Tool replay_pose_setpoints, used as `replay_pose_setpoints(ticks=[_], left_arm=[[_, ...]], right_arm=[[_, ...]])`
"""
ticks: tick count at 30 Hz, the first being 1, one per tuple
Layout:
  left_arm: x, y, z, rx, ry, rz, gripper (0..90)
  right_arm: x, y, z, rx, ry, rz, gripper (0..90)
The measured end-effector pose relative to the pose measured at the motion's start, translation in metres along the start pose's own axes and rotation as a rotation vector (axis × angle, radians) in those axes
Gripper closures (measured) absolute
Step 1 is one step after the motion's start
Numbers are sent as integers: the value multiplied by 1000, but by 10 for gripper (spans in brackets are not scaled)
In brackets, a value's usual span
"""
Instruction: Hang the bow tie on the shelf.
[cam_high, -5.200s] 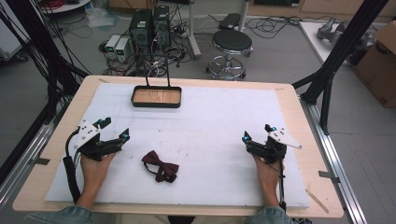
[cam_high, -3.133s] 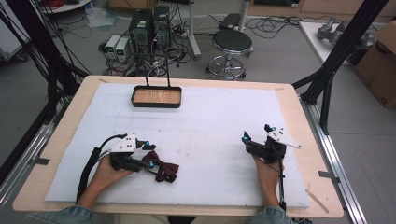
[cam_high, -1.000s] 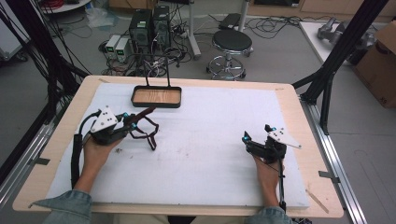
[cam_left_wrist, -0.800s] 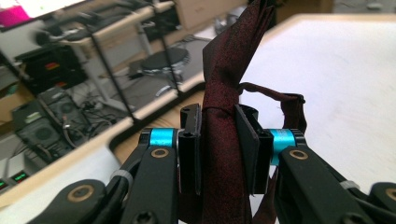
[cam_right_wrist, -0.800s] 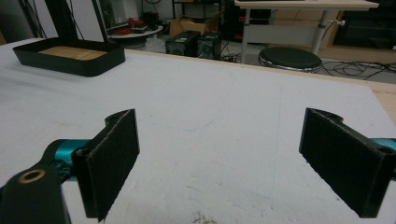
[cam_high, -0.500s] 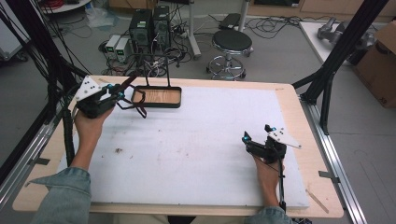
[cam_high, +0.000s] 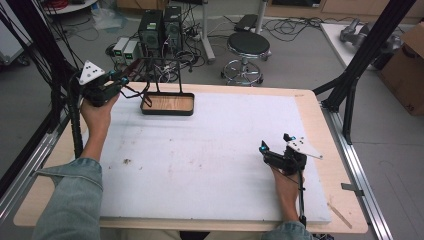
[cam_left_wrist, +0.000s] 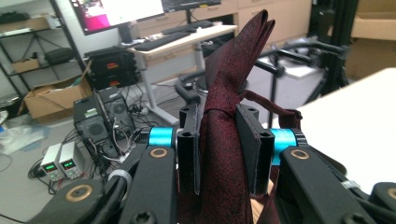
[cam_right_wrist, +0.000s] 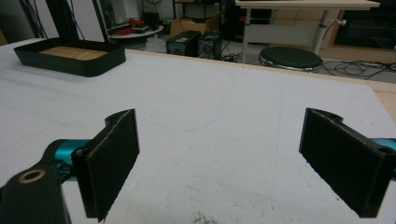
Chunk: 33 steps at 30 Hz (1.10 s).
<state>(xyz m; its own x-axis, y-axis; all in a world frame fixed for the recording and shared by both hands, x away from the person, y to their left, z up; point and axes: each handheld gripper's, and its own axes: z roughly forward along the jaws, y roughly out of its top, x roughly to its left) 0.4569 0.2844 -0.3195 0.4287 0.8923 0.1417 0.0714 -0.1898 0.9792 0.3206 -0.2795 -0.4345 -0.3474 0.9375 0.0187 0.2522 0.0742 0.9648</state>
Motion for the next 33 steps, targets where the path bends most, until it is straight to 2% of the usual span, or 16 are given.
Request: replay_pose_setpoints(ticks=[3, 6, 9, 11, 13, 16, 20, 24, 33], left_arm=[[4, 4, 7, -8, 5, -16, 708], [7, 5, 13, -21, 41, -23, 708], [12, 1, 17, -33, 63, -50, 711], [17, -3, 24, -3, 52, -66, 714], [19, -5, 29, 9, 63, -66, 714], [21, -6, 35, -8, 55, -92, 713], [18, -8, 40, 24, 70, -57, 710], [21, -12, 42, 36, 65, -84, 707], [22, -23, 41, 89, 69, -69, 697]], right_arm=[[0, 0, 0, 0, 0, 0, 113], [0, 0, 0, 0, 1, 0, 113], [0, 0, 0, 0, 2, 0, 113], [0, 0, 0, 0, 3, 1, 113], [0, 0, 0, -1, 2, -2, 113], [0, 0, 0, 1, 1, -3, 113], [0, 0, 0, -1, 3, -1, 113], [1, 0, 0, 3, 3, -3, 113], [1, 0, 0, 1, 4, -7, 113]])
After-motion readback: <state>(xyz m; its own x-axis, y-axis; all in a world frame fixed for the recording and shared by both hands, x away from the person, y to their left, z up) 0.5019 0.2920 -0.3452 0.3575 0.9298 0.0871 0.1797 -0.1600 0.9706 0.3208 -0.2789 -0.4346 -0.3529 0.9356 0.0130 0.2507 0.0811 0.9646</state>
